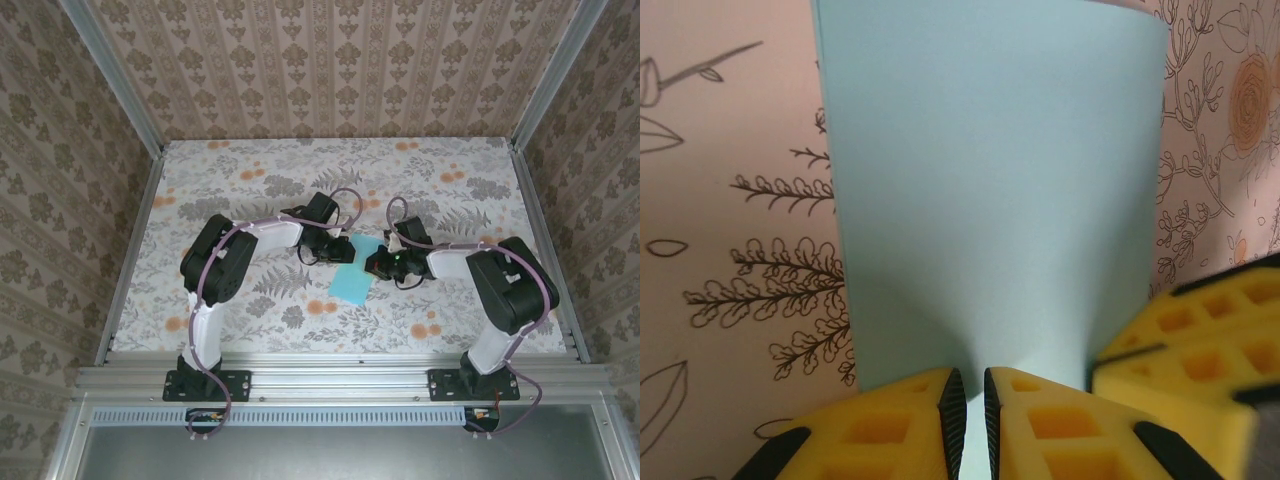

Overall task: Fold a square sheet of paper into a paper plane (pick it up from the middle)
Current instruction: Fold the square sheet of paper in half at the center of the table.

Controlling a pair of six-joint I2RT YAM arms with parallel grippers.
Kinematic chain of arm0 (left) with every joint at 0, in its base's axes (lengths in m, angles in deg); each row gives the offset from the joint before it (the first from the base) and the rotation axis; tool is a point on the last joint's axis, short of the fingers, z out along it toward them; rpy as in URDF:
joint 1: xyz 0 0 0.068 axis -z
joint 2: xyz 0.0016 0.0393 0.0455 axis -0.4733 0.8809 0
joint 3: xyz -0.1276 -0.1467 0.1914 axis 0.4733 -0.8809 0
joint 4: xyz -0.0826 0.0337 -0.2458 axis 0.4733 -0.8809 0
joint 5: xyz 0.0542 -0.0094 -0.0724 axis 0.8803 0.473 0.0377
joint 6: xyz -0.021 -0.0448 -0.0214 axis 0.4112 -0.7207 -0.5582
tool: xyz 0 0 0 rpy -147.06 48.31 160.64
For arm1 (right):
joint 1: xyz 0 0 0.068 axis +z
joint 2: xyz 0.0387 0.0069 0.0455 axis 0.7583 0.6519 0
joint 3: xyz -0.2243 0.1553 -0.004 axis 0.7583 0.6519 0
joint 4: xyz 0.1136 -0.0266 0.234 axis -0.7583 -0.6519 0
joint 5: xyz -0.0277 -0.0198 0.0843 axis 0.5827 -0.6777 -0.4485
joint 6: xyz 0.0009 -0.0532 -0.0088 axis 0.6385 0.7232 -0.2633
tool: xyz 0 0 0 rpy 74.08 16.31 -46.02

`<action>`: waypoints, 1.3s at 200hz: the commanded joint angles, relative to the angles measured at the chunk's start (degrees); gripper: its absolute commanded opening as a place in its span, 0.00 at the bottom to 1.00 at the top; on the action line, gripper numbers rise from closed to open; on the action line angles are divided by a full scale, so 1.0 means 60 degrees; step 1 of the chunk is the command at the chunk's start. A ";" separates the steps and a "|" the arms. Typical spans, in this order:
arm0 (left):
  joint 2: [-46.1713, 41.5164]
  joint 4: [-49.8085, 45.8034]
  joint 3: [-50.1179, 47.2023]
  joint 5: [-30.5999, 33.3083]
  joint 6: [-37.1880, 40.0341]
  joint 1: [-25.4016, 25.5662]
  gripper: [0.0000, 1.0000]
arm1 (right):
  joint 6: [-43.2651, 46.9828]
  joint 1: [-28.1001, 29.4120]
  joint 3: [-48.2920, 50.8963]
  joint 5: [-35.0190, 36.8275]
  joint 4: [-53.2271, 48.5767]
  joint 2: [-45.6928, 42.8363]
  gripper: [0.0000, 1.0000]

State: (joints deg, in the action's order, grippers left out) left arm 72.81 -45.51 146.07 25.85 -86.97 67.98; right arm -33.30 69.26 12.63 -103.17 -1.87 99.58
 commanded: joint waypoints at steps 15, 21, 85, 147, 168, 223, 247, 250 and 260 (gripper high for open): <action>0.1036 -0.1428 -0.0777 0.1766 0.0456 -0.0176 0.20 | 0.0828 -0.0370 0.0003 0.0438 -0.0401 0.0261 0.06; 0.1037 -0.1422 -0.0788 0.1766 0.0461 -0.0176 0.20 | 0.0926 -0.0450 0.0079 0.0538 -0.0524 0.0226 0.06; 0.1034 -0.1442 -0.0770 0.1724 0.0463 -0.0176 0.20 | 0.1591 -0.1295 0.0366 0.1184 -0.1787 -0.1030 0.10; 0.1067 -0.1339 -0.0611 0.1462 0.0355 -0.0135 0.21 | 0.0907 -0.1364 0.0288 0.0032 -0.1183 -0.1304 0.26; 0.1059 -0.1362 -0.0584 0.1456 0.0364 -0.0132 0.21 | 0.0855 -0.1365 0.0079 -0.0030 -0.1063 -0.1019 0.30; 0.1054 -0.1296 -0.0709 0.1445 0.0383 -0.0124 0.21 | 0.0980 -0.1367 -0.0679 -0.0041 -0.1034 -0.0220 0.34; 0.1037 -0.1240 -0.0777 0.1431 0.0384 -0.0117 0.21 | 0.1001 -0.1361 -0.0964 -0.0045 -0.0969 0.0093 0.34; 0.1034 -0.1225 -0.0781 0.1429 0.0382 -0.0117 0.21 | 0.1011 -0.1363 -0.0994 -0.0059 -0.0972 0.0137 0.34; 0.1051 -0.1245 -0.0777 0.1423 0.0409 -0.0129 0.21 | 0.0997 -0.1355 -0.1127 -0.0104 -0.0958 0.0300 0.35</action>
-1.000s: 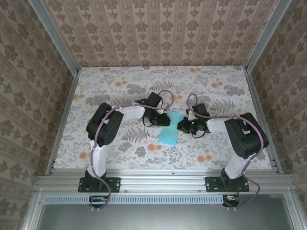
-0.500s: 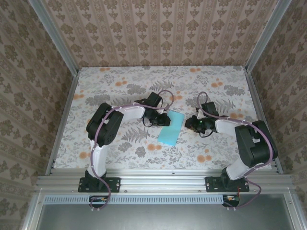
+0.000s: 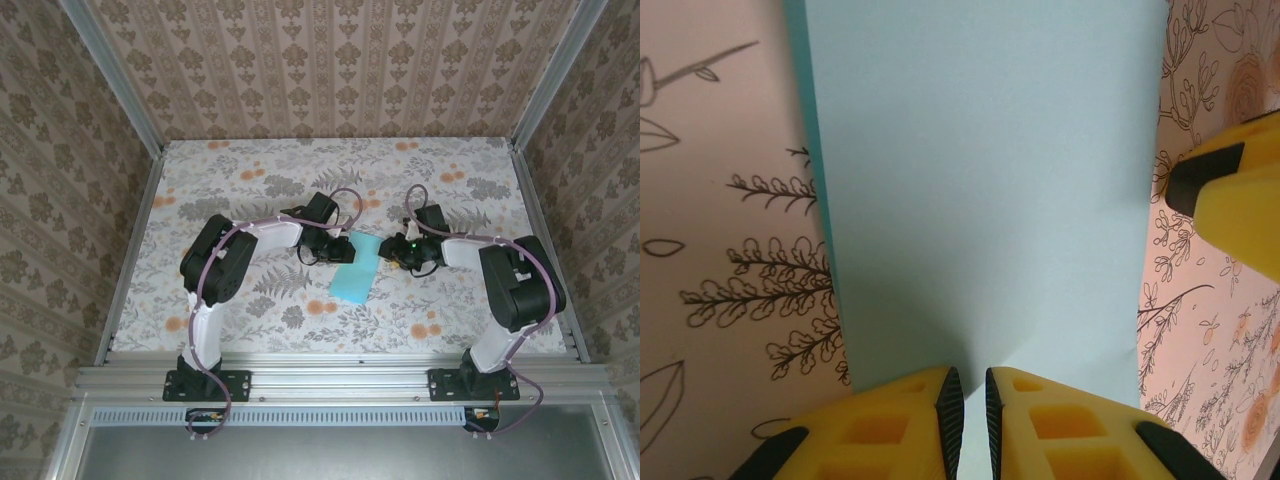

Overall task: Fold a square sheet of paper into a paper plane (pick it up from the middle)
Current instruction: Fold the square sheet of paper in half at the center of the table, then fold the triangle a second time at the center of the table.

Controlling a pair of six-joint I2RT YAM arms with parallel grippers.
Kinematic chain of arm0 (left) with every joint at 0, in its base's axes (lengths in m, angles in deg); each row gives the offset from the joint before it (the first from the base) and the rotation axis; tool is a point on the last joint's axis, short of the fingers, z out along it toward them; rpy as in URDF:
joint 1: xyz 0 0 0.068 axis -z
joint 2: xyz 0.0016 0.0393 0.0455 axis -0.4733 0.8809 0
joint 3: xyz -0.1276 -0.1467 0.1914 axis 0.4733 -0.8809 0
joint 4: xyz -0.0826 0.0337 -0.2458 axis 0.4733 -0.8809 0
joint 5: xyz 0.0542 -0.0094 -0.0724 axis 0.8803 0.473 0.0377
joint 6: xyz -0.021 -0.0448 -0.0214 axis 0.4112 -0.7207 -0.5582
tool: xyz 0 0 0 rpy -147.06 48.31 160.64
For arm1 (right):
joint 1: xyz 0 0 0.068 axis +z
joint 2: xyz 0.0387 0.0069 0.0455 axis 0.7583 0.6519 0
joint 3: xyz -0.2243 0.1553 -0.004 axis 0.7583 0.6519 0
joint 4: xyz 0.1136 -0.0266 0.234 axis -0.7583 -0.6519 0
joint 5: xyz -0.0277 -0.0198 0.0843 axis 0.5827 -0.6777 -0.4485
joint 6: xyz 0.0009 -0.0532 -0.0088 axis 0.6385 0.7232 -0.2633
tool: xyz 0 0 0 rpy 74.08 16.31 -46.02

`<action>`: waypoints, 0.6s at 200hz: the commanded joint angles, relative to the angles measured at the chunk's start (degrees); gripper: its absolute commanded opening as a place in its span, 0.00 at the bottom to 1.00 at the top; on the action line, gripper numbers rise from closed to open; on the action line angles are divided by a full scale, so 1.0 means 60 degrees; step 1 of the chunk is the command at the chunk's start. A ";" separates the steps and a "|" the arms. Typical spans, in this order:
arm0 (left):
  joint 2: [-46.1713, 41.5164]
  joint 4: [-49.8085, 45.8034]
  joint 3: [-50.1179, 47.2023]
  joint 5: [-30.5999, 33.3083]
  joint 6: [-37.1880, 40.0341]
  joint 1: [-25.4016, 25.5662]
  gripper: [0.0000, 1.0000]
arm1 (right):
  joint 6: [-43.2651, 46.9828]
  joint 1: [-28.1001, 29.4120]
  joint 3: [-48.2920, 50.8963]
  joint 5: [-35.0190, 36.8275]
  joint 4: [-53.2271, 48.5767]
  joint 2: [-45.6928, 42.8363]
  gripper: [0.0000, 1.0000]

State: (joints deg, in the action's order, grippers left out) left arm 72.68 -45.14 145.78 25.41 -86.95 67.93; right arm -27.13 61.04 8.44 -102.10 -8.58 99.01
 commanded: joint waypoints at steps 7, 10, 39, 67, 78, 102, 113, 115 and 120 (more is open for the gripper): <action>0.1074 -0.1298 -0.0726 0.1502 0.0394 -0.0110 0.21 | -0.0011 0.0023 -0.0529 -0.0291 0.0117 0.0495 0.35; 0.1074 -0.1298 -0.0742 0.1500 0.0419 -0.0117 0.21 | -0.0004 0.0023 -0.0556 -0.0287 0.0100 0.0516 0.35; 0.1059 -0.1312 -0.0759 0.1517 0.0432 -0.0120 0.21 | 0.0143 0.0014 -0.0867 -0.0232 -0.0107 0.0797 0.35; 0.1085 -0.1311 -0.0766 0.1503 0.0437 -0.0125 0.21 | 0.0115 0.0063 -0.1027 -0.0520 0.0047 0.0920 0.36; 0.1088 -0.1298 -0.0760 0.1501 0.0454 -0.0111 0.21 | 0.0079 0.0077 -0.1041 -0.0692 0.0180 0.0937 0.36; 0.1090 -0.1299 -0.0759 0.1488 0.0442 -0.0135 0.21 | 0.0045 0.0150 -0.1027 -0.1096 0.0331 0.0967 0.36; 0.1088 -0.1287 -0.0759 0.1495 0.0439 -0.0136 0.21 | 0.0089 0.0203 -0.0985 -0.1231 0.0336 0.0929 0.36; 0.1088 -0.1284 -0.0759 0.1489 0.0438 -0.0127 0.21 | 0.0110 0.0200 -0.0972 -0.1242 0.0333 0.0902 0.36; 0.1088 -0.1283 -0.0767 0.1487 0.0441 -0.0133 0.21 | 0.0133 0.0229 -0.0936 -0.1265 0.0334 0.0884 0.36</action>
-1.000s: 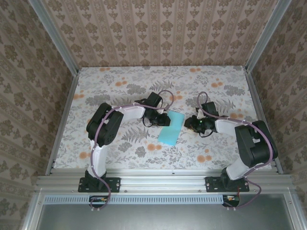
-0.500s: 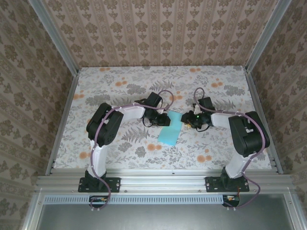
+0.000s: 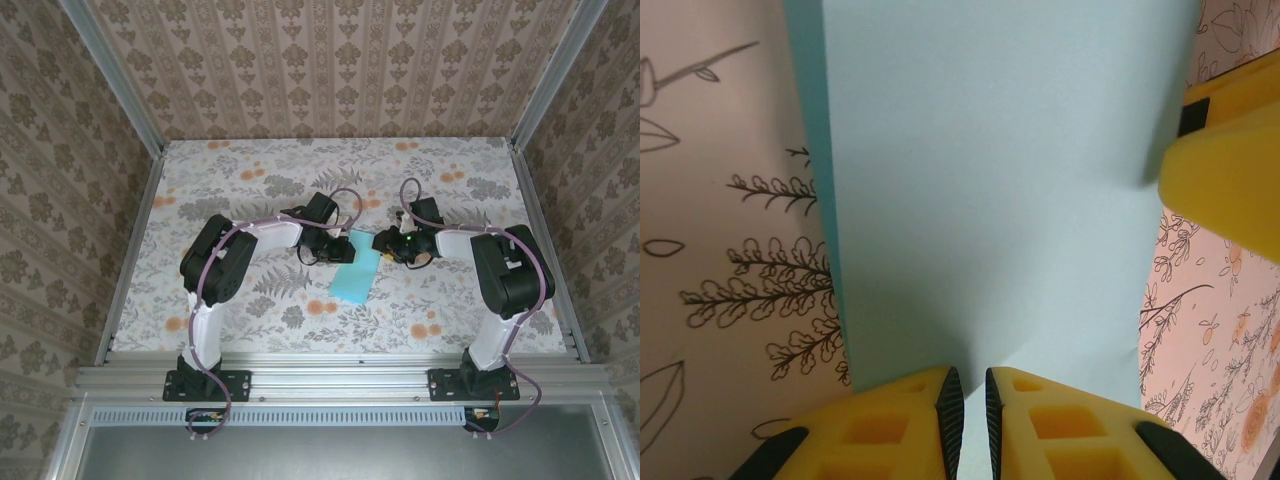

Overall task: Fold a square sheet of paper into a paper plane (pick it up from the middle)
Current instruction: Fold the triangle a second time at the center of the table.

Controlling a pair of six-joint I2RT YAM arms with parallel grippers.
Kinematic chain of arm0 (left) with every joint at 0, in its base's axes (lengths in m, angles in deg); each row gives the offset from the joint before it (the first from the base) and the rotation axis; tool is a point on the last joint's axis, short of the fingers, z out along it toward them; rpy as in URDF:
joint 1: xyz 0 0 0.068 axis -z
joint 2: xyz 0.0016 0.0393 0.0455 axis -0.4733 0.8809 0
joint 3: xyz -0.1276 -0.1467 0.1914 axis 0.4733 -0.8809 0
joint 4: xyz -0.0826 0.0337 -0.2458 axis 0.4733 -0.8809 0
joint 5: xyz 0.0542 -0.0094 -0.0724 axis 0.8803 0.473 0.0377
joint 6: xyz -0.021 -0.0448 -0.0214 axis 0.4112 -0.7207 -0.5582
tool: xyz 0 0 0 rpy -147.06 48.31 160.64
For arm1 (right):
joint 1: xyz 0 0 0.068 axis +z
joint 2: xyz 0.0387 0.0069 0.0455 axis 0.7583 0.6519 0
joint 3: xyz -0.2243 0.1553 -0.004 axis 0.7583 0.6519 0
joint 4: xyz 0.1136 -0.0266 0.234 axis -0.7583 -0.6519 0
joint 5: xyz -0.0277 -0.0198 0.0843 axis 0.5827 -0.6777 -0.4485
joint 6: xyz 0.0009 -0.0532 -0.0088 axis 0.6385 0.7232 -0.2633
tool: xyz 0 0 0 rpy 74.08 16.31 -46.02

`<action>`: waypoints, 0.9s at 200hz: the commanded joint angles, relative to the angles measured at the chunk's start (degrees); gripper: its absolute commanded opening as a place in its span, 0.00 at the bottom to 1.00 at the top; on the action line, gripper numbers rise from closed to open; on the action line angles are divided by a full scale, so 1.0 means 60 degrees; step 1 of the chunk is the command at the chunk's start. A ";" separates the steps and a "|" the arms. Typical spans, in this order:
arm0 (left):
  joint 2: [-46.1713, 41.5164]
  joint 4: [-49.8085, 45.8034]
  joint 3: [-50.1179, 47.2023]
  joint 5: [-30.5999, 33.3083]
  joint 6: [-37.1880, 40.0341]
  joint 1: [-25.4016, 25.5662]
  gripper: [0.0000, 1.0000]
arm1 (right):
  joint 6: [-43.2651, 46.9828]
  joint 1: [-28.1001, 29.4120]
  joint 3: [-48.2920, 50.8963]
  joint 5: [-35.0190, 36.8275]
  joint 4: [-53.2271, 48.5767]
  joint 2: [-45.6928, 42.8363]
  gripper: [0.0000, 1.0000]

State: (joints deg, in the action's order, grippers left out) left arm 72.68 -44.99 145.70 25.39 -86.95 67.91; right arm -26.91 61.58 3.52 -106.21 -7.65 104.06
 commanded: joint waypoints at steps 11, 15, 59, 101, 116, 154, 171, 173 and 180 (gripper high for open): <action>0.1088 -0.1316 -0.0746 0.1463 0.0437 -0.0129 0.21 | 0.0193 0.0191 -0.0041 -0.0641 0.0161 0.0022 0.36; 0.1088 -0.1296 -0.0747 0.1462 0.0437 -0.0122 0.21 | 0.0203 0.0202 -0.0013 -0.0653 0.0161 0.0025 0.36; 0.1037 -0.1276 -0.0762 0.1347 0.0423 -0.0136 0.21 | 0.0375 0.0345 0.0079 -0.0727 0.0301 0.0192 0.35; 0.0649 -0.1157 -0.0745 0.0981 0.0284 -0.0180 0.26 | 0.0495 0.0346 0.0050 -0.0726 0.0321 0.0246 0.27; 0.0372 -0.1083 -0.0716 0.0768 0.0179 -0.0194 0.28 | 0.0485 0.0349 0.0043 -0.0735 0.0358 0.0176 0.19; -0.0676 -0.0886 -0.0644 0.0197 -0.0173 -0.0249 0.35 | 0.0423 0.0339 0.0013 -0.0847 0.0309 -0.0271 0.05; -0.1280 -0.0891 -0.0562 0.0129 -0.0291 -0.0294 0.42 | 0.0373 0.0340 -0.0020 -0.1003 0.0255 -0.0577 0.03; -0.1353 -0.0889 -0.0556 0.0129 -0.0294 -0.0303 0.43 | 0.0369 0.0334 -0.0033 -0.1019 0.0244 -0.0605 0.03; -0.1604 -0.0952 -0.0515 0.0170 -0.0323 -0.0332 0.47 | 0.0364 0.0314 -0.0070 -0.1114 0.0171 -0.0733 0.03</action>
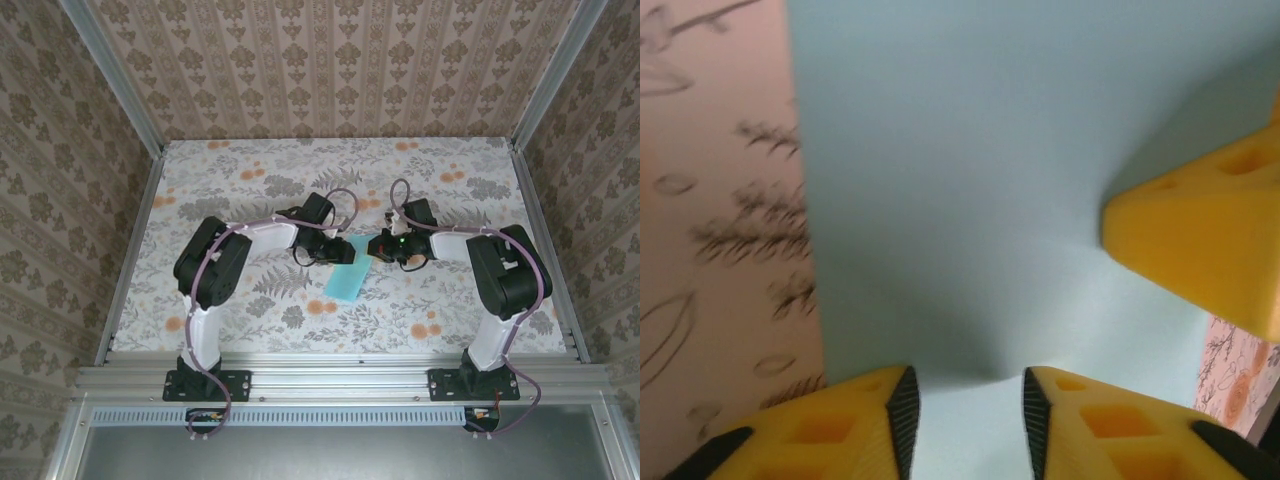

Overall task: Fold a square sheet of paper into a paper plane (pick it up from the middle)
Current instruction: Fold the triangle a second time at the center of the table.

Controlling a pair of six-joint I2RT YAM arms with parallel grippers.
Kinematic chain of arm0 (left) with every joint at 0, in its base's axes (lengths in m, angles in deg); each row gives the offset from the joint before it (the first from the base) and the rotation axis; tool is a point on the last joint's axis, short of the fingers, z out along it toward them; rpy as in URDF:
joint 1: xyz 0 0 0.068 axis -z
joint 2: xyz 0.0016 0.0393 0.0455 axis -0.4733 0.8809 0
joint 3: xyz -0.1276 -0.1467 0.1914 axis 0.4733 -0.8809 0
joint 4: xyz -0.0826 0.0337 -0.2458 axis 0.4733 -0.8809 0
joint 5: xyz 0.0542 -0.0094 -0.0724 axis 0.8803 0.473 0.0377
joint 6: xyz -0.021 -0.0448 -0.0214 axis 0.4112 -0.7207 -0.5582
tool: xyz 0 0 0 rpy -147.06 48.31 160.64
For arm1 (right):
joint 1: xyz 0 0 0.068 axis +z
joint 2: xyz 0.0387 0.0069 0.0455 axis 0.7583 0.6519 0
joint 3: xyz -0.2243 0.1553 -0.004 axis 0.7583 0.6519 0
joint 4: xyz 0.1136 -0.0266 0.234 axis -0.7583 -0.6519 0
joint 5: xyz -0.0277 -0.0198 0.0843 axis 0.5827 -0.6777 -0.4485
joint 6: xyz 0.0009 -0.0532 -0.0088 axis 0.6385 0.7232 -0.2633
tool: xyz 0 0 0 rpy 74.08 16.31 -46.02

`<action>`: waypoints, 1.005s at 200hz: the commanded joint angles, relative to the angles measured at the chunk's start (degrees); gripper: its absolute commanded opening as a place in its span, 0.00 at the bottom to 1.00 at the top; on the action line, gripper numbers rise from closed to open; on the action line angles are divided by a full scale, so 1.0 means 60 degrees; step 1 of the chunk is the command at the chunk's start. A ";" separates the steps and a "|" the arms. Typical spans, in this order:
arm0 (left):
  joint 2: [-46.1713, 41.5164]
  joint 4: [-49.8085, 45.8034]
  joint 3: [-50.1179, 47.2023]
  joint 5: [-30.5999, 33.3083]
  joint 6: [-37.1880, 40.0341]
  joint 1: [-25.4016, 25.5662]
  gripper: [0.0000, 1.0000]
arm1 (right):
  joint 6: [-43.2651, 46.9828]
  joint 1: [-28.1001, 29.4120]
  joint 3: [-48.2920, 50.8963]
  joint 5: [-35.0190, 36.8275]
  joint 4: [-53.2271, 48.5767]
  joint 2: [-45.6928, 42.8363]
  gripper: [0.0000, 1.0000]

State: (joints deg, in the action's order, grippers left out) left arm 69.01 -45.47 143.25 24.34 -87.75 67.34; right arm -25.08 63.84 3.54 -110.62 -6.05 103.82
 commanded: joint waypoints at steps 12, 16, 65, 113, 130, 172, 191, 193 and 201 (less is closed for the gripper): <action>-0.1411 -0.1020 -0.0077 0.0454 -0.0181 -0.0302 0.52 | 0.0007 -0.0061 -0.0161 -0.0571 -0.0132 -0.0903 0.02; -0.1544 -0.1072 -0.0066 0.0502 -0.0162 -0.0325 0.53 | -0.0037 -0.0069 -0.0178 -0.0637 -0.0135 -0.0971 0.02; -0.2958 -0.1229 -0.0609 0.0445 -0.0315 -0.0823 0.66 | -0.1246 -0.0271 -0.0273 -0.1600 0.0782 -0.1775 0.01; -0.4127 -0.0426 -0.1513 -0.0237 -0.1046 -0.1006 0.72 | -0.2742 -0.0429 -0.0488 -0.2091 0.1747 -0.2379 0.01; -0.4404 -0.0098 -0.1813 -0.0481 -0.1338 -0.1007 0.73 | -0.3294 -0.0526 -0.0532 -0.2130 0.2053 -0.2514 0.01; -0.5105 0.0821 -0.2555 -0.0788 -0.2102 -0.1022 0.75 | -0.4489 -0.0772 -0.0551 -0.2172 0.2918 -0.2716 0.00; -0.5288 0.1155 -0.2806 -0.1193 -0.2370 -0.1035 0.75 | -0.4898 -0.0821 -0.0591 -0.2219 0.3234 -0.2687 0.00; -0.5305 0.1224 -0.2851 -0.1221 -0.2416 -0.1036 0.75 | -0.4905 -0.0823 -0.0602 -0.2211 0.3238 -0.2709 0.00; -0.5385 0.1506 -0.2946 -0.1368 -0.2630 -0.1051 0.75 | -0.4944 -0.0824 -0.0634 -0.2203 0.3242 -0.2723 0.00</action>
State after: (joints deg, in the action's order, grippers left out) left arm 39.02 -41.93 127.34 20.32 -99.03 61.53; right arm -50.06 59.22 1.40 -121.82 9.49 89.07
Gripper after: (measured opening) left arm 0.749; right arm 0.060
